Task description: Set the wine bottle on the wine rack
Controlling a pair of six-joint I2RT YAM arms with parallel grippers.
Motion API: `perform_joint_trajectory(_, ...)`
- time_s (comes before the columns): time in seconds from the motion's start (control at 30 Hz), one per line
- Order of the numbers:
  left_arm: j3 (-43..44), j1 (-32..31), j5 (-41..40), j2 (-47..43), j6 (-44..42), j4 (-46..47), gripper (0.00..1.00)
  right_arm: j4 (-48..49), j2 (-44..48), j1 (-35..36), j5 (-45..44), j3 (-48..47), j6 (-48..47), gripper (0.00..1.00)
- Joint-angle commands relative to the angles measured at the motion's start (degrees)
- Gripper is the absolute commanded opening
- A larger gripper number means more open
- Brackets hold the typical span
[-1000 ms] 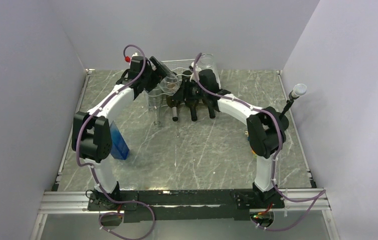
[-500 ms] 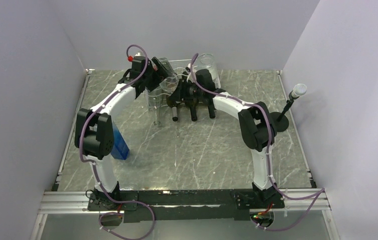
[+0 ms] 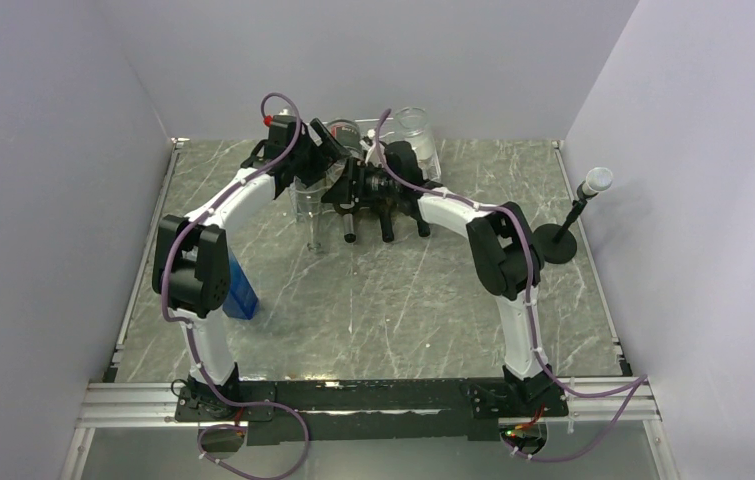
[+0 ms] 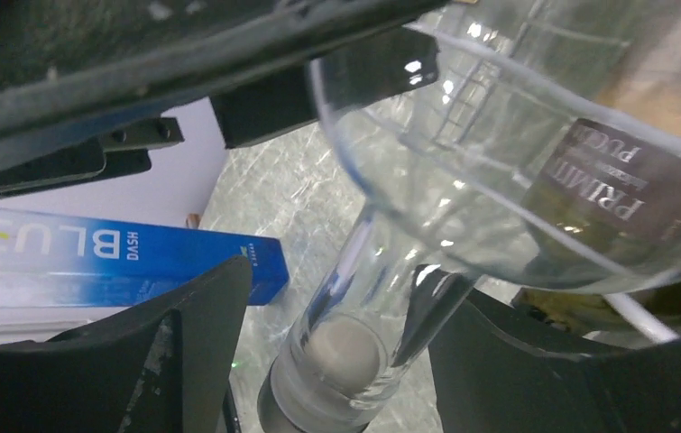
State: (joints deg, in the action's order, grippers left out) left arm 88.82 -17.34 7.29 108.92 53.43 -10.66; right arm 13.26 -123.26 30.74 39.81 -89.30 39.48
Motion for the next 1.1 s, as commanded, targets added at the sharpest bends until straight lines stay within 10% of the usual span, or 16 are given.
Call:
perform_joint_trajectory(0.0, -0.6, 0.2, 0.2, 0.1, 0.0, 0.2, 0.91, 6.0, -0.1, -1.0, -1.2, -1.2, 4.7, 0.72)
perform_joint_trajectory(0.33, -1.0, 0.2, -0.3, -0.4, 0.3, 0.4, 0.93, 9.7, -4.7, -1.7, -2.0, -4.3, 15.3, 0.74)
perform_joint_trajectory(0.57, -2.0, 0.3, -0.7, -1.0, 0.8, 1.0, 0.94, 9.3, -5.8, -1.6, -4.0, -3.8, 17.5, 0.49)
perform_joint_trajectory(0.8, -2.1, 0.4, -1.9, -2.2, 0.5, 1.0, 0.96, 10.9, -7.2, -1.6, -2.6, -5.5, 18.9, 0.0)
perform_joint_trajectory(1.07, -1.6, 0.5, -2.2, -4.5, -0.6, 2.2, 0.97, 17.1, -3.6, -1.6, 0.2, -3.6, 17.6, 0.0)
